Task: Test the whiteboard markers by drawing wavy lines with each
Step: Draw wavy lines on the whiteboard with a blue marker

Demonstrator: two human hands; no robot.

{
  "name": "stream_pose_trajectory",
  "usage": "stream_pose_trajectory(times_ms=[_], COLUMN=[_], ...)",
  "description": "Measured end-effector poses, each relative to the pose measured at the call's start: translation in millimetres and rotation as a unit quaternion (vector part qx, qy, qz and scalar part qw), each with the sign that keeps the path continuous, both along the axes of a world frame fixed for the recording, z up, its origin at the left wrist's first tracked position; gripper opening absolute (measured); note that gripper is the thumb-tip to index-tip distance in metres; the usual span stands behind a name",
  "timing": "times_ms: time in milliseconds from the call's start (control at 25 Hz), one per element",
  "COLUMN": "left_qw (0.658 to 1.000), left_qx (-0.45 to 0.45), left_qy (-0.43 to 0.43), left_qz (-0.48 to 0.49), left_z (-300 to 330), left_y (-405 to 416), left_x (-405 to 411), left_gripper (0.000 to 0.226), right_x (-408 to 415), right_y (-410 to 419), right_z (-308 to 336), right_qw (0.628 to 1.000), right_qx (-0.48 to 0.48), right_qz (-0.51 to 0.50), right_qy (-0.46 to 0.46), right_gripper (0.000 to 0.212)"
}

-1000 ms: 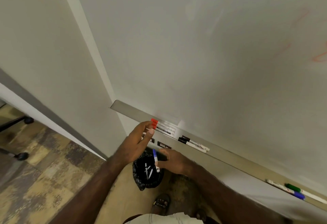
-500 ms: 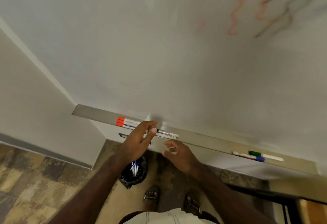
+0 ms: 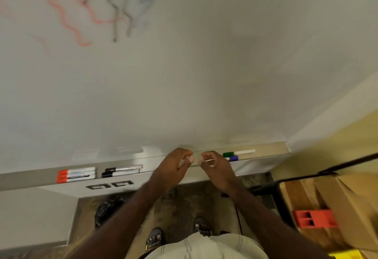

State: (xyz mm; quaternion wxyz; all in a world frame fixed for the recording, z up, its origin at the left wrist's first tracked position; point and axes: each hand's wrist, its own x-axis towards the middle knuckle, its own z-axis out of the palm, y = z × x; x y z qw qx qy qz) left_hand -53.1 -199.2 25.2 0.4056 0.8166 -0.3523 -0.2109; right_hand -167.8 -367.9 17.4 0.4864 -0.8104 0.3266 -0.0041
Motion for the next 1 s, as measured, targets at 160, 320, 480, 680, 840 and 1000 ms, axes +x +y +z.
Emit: stream_pose_trajectory(times_ms=[160,320,480,680,840,1000], left_qw=[0.998,0.986,0.977,0.967,0.959,0.962], left_qx=[0.055,0.15,0.192,0.216,0.225,0.207], left_qy=[-0.025,-0.043,-0.062,-0.101,-0.144,-0.159], left_qz=[-0.03,-0.063,-0.071,-0.083,-0.093,-0.08], left_z=[-22,-49,-59,-65,-63,-57], left_y=[-51,-84,-98,-109,-113,-113], left_x=[-14,-25,-33,-40,-41,-40], left_gripper=[0.034,0.04,0.05,0.047,0.036,0.026], right_x=[-23,-42,-52,-59,-64,-66], right_y=[-41,-73,-89,-99,-103,-103], right_z=[-3,-8,-11,-8,-8,-6], right_qw=[0.999,0.998,0.999,0.999,0.999,0.999], right_qx=[0.002,-0.005,-0.015,-0.016,-0.019,-0.036], right_qz=[-0.045,-0.054,-0.051,-0.036,-0.031,-0.014], right_qy=[0.0,0.012,0.014,0.026,0.022,0.015], right_gripper=[0.032,0.033,0.032,0.034,0.035,0.034])
